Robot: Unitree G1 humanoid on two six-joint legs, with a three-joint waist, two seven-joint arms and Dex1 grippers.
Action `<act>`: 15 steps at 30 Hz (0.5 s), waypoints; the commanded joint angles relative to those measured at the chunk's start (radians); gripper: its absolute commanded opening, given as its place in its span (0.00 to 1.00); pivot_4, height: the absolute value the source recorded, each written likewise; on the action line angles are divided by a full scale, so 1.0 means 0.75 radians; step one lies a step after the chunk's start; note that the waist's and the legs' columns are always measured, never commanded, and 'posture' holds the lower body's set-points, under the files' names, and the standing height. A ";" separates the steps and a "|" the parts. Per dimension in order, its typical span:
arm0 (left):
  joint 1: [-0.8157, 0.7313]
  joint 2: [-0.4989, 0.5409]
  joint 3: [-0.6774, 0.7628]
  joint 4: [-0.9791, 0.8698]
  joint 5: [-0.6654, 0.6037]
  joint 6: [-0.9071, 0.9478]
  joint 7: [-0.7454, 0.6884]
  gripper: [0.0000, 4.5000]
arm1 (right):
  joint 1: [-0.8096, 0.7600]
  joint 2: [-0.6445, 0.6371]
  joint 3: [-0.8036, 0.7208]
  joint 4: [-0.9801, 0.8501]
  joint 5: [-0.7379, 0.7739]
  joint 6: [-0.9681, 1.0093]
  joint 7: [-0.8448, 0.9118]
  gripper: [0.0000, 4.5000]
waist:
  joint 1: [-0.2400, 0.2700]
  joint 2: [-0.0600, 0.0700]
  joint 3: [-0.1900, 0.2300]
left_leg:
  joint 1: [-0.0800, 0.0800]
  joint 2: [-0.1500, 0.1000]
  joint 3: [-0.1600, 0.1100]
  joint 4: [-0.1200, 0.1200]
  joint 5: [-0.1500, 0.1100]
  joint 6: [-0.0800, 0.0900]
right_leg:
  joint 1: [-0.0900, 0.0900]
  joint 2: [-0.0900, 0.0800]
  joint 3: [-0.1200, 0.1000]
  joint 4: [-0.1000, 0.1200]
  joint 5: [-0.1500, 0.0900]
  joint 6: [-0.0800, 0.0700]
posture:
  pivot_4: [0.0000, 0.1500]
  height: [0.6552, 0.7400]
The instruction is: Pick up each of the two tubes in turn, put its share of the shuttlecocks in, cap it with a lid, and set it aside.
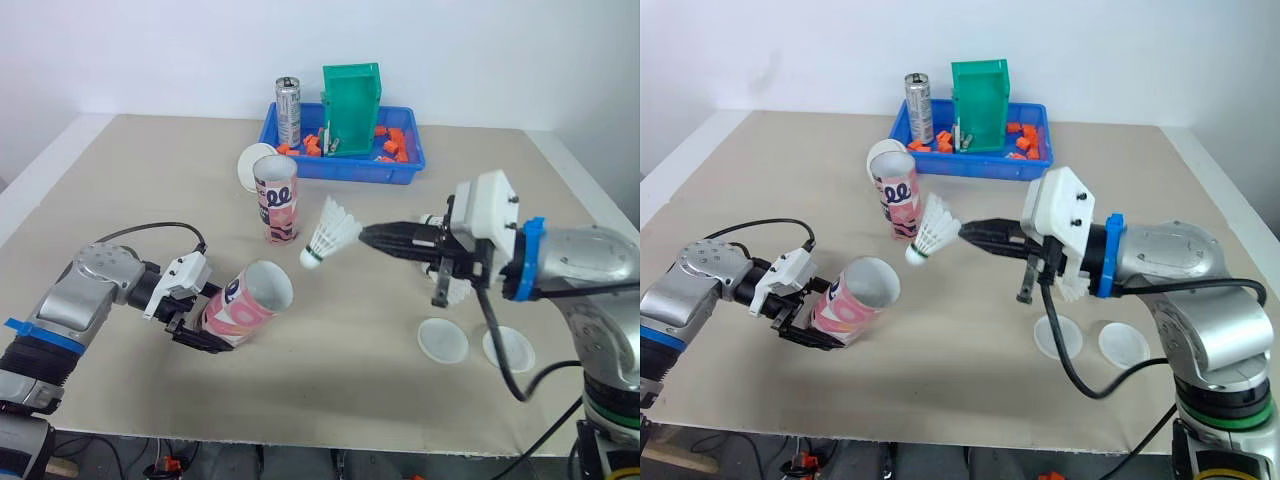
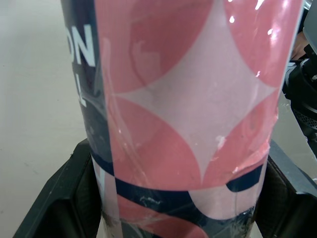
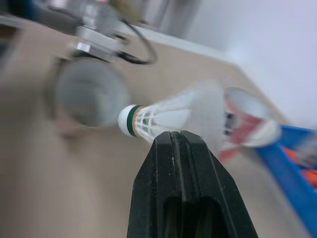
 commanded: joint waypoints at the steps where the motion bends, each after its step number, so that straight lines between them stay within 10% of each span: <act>1: 0.000 0.017 0.048 -0.027 -0.015 0.004 0.000 0.80 | 0.006 -0.010 -0.035 -0.044 0.062 -0.008 -0.014 0.01 | 0.000 0.000 0.000 | 0.000 0.000 0.000 0.000 0.000 0.000 | 0.000 0.000 0.000 0.000 0.000 0.000 | 1.00 0.95; 15: -0.022 0.020 0.037 -0.020 -0.021 0.005 0.000 0.80 | -0.021 0.083 0.225 -0.064 0.004 -0.067 -0.088 0.01 | 0.000 0.000 0.000 | 0.000 0.000 0.000 0.000 0.000 0.000 | 0.000 0.000 0.000 0.000 0.000 0.000 | 1.00 0.95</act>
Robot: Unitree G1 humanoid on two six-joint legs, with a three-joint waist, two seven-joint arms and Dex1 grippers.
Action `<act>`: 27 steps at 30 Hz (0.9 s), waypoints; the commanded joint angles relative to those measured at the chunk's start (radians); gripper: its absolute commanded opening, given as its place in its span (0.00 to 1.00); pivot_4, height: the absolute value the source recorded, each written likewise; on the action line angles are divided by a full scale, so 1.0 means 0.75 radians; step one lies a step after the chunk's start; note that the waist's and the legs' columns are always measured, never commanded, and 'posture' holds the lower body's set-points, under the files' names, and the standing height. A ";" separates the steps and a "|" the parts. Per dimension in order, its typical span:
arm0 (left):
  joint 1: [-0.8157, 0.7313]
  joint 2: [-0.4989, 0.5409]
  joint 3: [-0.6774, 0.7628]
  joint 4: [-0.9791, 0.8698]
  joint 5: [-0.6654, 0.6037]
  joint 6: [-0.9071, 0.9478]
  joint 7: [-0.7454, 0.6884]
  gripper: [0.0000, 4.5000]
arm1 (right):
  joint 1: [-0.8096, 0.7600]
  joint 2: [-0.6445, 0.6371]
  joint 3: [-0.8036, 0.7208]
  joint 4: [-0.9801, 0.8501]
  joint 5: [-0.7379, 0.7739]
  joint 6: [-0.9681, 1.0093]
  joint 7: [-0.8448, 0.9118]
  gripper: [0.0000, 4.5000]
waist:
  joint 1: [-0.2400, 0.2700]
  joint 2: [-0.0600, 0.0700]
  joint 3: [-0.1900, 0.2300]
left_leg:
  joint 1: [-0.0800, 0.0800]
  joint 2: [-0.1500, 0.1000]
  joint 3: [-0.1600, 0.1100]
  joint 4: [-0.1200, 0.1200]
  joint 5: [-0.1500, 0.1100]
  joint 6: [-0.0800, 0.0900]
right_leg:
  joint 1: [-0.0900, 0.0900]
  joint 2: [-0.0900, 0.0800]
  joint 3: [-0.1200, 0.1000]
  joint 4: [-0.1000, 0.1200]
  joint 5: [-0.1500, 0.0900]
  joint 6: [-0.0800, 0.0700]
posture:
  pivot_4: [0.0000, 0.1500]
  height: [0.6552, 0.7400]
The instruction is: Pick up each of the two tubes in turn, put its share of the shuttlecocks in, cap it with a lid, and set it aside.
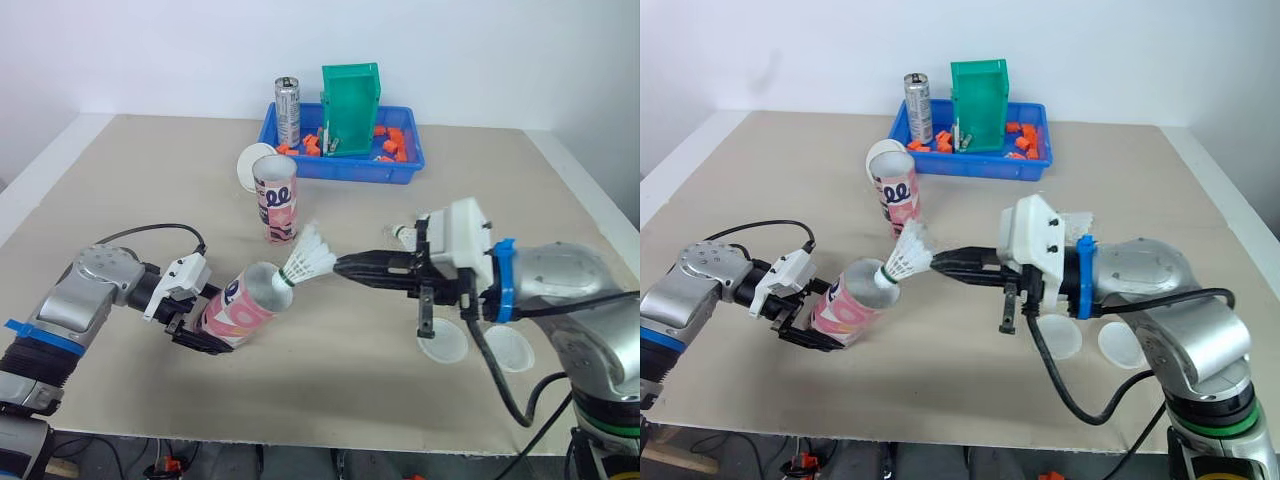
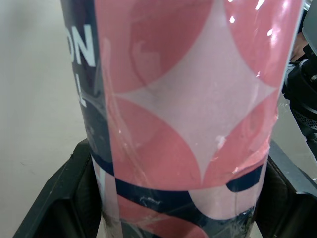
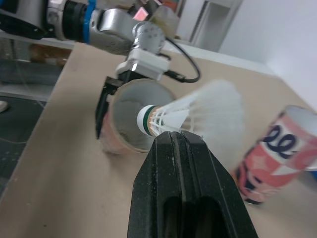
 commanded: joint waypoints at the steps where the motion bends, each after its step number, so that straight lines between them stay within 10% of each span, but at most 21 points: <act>1: -0.029 0.019 0.035 -0.018 -0.019 0.005 0.001 0.80 | -0.038 0.021 0.058 -0.021 -0.035 -0.047 -0.009 0.01 | 0.000 0.000 0.000 | 0.000 0.000 0.000 0.000 0.000 0.000 | 0.000 0.000 0.000 0.000 0.000 0.000 | 1.00 0.95; 5: -0.037 0.016 0.034 -0.013 -0.019 0.004 0.001 0.80 | -0.061 0.053 0.122 0.008 -0.029 -0.048 0.016 0.01 | 0.000 0.000 0.000 | 0.000 0.000 0.000 0.000 0.000 0.000 | 0.000 0.000 0.000 0.000 0.000 0.000 | 1.00 0.95; 12: -0.041 0.017 0.036 -0.010 -0.020 0.008 0.001 0.80 | -0.052 0.024 -0.005 0.024 0.165 0.047 0.051 0.56 | 0.000 0.000 0.000 | 0.000 0.000 0.000 0.000 0.000 0.000 | 0.000 0.000 0.000 0.000 0.000 0.000 | 1.00 0.95; 27: -0.003 0.015 0.059 -0.017 -0.017 0.011 0.001 0.80 | 0.832 -0.210 -0.686 0.277 -0.012 -0.063 0.085 0.56 | -0.001 -0.001 0.001 | 0.003 -0.001 -0.001 0.001 0.000 0.000 | 0.004 -0.001 -0.002 -0.001 -0.001 0.001 | 1.00 0.95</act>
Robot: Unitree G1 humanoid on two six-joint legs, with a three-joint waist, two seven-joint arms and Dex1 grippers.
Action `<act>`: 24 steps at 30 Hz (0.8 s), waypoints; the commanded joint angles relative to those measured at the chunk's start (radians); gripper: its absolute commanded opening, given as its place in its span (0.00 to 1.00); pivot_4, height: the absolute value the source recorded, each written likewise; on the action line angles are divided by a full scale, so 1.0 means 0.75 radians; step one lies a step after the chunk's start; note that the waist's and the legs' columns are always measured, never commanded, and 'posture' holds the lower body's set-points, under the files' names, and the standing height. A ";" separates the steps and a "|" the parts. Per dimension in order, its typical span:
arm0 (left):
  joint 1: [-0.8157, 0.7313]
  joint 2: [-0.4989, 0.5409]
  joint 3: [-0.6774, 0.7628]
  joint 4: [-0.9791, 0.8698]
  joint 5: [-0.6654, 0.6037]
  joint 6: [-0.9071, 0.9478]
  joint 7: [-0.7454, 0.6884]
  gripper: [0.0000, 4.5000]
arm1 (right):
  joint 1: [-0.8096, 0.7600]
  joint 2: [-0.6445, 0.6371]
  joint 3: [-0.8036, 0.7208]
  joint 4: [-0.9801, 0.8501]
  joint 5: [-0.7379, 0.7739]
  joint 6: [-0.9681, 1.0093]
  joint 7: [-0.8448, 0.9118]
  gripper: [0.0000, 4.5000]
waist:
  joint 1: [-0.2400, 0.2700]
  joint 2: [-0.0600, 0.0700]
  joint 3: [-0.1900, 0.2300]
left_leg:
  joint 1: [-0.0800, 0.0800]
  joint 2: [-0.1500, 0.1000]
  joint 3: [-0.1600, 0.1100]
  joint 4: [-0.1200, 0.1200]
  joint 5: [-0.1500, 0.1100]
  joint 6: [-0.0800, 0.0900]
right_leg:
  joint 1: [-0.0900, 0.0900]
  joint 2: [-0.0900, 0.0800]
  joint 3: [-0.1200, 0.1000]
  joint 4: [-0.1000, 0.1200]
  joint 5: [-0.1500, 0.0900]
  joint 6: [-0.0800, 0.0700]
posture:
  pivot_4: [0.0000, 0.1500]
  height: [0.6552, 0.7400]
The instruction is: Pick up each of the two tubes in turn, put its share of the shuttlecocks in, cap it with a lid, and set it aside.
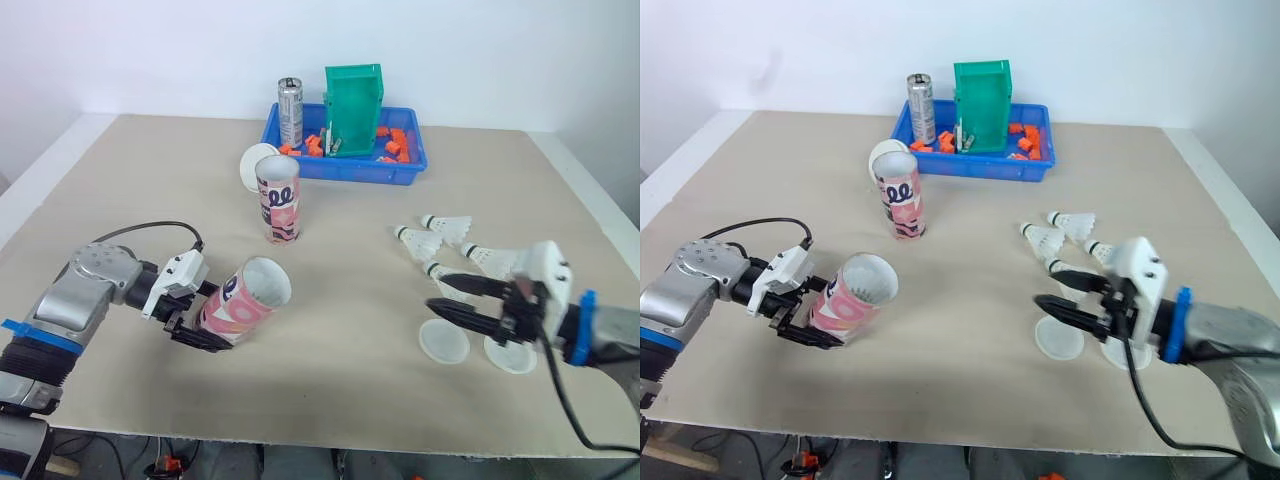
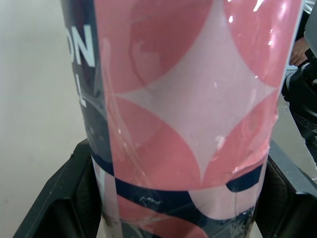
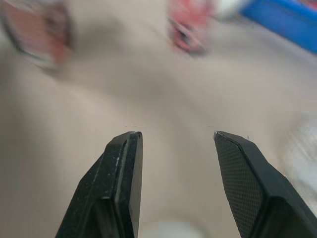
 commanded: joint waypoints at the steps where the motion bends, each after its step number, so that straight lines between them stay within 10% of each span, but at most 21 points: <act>1: -0.007 0.014 0.034 -0.015 -0.011 -0.005 0.001 0.80 | 0.062 -0.020 -0.061 0.051 -0.052 -0.060 0.028 0.56 | -0.006 0.000 0.000 | 0.000 0.000 0.000 0.000 0.000 0.000 | 0.000 0.000 0.000 0.000 0.001 0.000 | 1.00 0.95; 24: 0.008 0.012 0.048 -0.055 -0.018 0.025 0.001 0.80 | -0.168 0.093 0.274 0.398 -0.286 -0.174 -0.093 0.56 | -0.005 0.001 0.001 | 0.001 0.000 0.000 0.003 0.000 0.000 | 0.001 0.000 0.001 0.000 0.002 0.000 | 1.00 0.95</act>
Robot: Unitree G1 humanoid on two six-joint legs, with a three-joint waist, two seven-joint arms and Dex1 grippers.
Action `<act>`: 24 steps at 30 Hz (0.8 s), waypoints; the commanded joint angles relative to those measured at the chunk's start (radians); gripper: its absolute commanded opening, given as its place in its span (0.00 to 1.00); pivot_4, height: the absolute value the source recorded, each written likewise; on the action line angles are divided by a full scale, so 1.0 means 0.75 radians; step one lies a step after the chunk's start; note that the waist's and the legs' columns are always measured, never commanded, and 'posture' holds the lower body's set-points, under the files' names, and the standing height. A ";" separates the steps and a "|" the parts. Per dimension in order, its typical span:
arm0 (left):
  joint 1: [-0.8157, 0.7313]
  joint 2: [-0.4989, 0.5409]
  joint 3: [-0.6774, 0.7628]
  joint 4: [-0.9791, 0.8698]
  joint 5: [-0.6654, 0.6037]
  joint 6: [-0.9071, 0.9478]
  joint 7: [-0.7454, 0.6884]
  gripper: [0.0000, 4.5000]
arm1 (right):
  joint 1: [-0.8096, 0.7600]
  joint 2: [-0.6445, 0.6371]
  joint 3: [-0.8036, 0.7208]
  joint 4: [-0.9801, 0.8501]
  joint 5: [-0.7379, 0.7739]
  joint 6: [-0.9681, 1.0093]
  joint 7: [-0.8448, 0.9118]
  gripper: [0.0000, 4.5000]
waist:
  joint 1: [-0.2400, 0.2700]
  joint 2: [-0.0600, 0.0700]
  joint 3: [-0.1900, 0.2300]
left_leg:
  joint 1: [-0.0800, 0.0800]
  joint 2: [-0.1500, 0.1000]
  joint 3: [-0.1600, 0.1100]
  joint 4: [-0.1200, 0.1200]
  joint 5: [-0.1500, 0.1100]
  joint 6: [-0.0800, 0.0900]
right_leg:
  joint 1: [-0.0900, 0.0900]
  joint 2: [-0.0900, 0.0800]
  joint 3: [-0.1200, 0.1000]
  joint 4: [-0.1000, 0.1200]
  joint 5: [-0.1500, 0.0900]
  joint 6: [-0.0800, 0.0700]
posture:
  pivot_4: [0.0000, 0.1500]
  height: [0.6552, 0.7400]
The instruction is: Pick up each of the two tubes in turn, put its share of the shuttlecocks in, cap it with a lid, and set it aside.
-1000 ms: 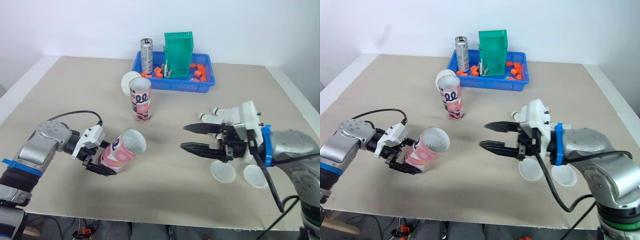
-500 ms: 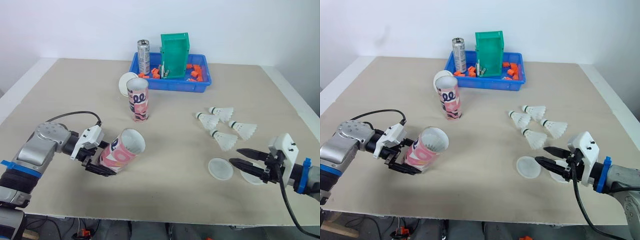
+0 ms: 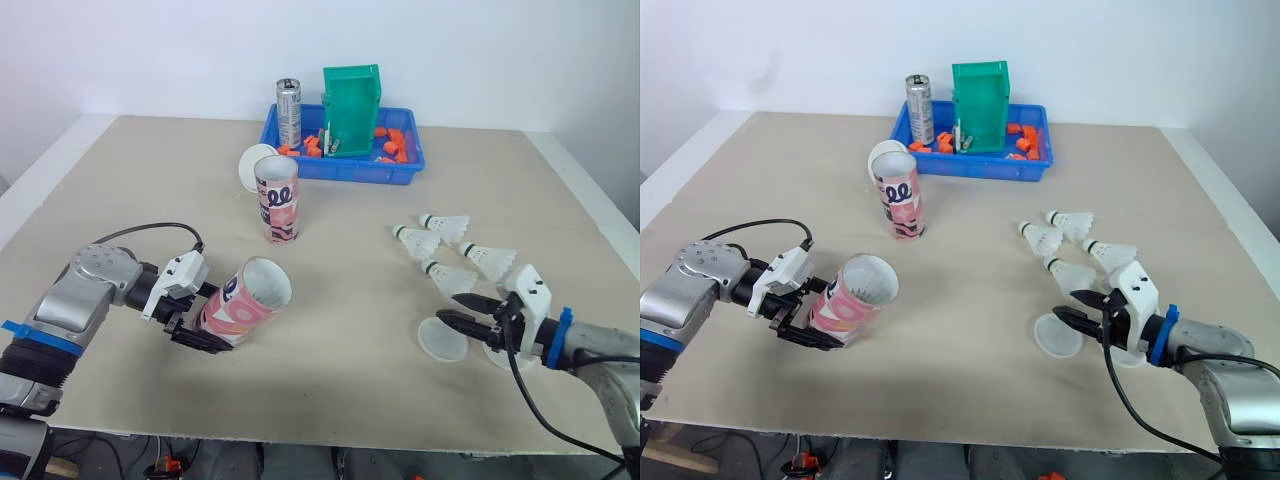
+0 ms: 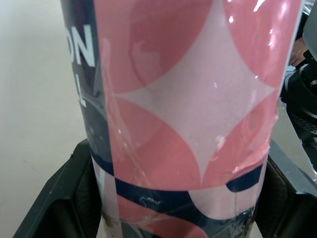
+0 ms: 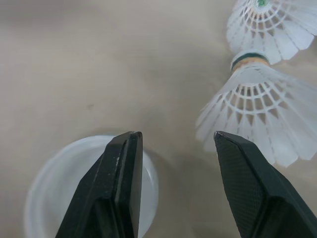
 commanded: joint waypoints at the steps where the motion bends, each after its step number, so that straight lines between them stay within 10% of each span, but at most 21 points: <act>1: 0.002 0.014 0.046 -0.041 -0.017 0.012 0.001 0.80 | -0.049 0.007 -0.001 0.024 -0.021 -0.037 -0.016 0.56 | 0.000 0.000 0.000 | 0.000 0.000 0.000 0.000 0.000 0.000 | 0.000 0.000 0.000 0.000 0.000 0.000 | 1.00 0.95; 17: 0.011 0.026 0.057 -0.065 -0.022 0.030 0.001 0.80 | -0.245 0.060 0.097 0.276 -0.179 -0.152 -0.085 0.56 | 0.000 0.000 0.000 | 0.000 0.000 0.000 0.000 0.000 0.000 | 0.000 0.000 0.000 0.000 0.000 0.000 | 1.00 0.95; 24: 0.009 0.030 0.053 -0.066 -0.022 0.024 0.001 0.80 | -0.174 0.053 0.050 0.198 -0.149 -0.151 -0.064 0.00 | 0.000 0.000 0.000 | 0.000 0.000 0.000 0.000 0.000 0.000 | 0.000 0.001 0.000 0.000 0.000 0.000 | 1.00 0.95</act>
